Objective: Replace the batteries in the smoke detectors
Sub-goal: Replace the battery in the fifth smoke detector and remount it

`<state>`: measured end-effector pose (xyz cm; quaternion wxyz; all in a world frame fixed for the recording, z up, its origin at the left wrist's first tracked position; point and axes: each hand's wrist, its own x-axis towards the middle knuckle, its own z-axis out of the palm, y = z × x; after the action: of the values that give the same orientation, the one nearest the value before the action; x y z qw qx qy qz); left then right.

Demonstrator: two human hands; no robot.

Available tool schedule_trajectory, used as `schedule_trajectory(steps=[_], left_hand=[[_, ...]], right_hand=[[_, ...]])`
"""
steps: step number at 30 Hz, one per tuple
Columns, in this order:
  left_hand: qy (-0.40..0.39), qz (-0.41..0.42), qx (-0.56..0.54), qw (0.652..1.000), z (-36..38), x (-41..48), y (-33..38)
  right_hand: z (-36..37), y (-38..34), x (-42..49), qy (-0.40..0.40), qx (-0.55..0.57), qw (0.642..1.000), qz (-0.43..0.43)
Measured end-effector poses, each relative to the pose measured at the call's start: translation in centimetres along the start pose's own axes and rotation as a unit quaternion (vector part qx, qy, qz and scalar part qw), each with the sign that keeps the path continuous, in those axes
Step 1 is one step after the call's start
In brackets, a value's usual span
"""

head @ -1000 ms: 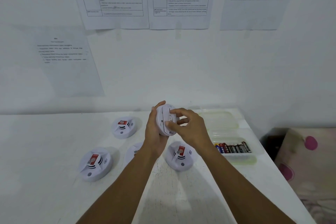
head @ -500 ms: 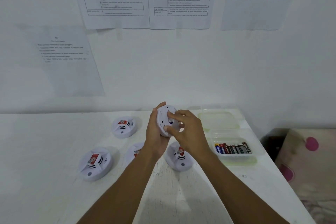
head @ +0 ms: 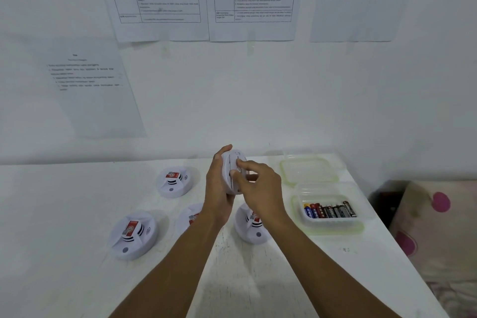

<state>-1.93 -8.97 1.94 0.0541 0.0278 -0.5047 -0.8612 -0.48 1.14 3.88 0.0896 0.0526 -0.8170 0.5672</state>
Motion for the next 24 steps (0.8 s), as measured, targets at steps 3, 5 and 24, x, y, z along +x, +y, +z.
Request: schedule_trajectory(steps=[3, 5, 24], left_hand=[[-0.007, 0.001, 0.051, 0.999, -0.4, 0.0, 0.5], [-0.036, 0.003, 0.121, 0.992, -0.2, -0.2, 0.9], [-0.057, 0.062, 0.240, 0.967, -1.5, -1.1, 1.1]], right_hand=[[-1.1, -0.5, 0.7, -0.031, 0.032, 0.998, 0.035], [-1.8, -1.0, 1.2, -0.074, 0.126, 0.984, 0.104], [-5.6, 2.6, 1.9, -0.111, 0.051, 0.993, 0.005]])
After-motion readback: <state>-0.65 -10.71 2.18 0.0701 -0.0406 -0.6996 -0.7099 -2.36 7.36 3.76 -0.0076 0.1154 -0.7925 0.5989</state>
